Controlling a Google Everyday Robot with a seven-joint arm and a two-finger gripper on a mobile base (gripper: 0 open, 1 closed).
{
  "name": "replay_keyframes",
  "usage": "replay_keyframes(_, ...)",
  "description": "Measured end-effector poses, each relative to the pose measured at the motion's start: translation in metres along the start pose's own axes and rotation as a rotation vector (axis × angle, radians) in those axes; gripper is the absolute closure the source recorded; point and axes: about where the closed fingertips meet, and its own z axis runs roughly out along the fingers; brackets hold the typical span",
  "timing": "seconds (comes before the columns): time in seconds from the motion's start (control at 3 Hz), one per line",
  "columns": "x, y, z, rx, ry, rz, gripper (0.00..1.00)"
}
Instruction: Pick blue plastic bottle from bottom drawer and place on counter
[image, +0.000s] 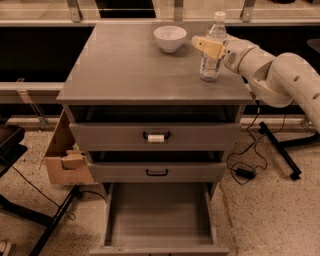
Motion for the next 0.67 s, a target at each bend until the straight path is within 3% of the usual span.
replay_keyframes(0.67,-0.0045,0.0073,-0.0093,-0.010,0.038,-0.037,0.00)
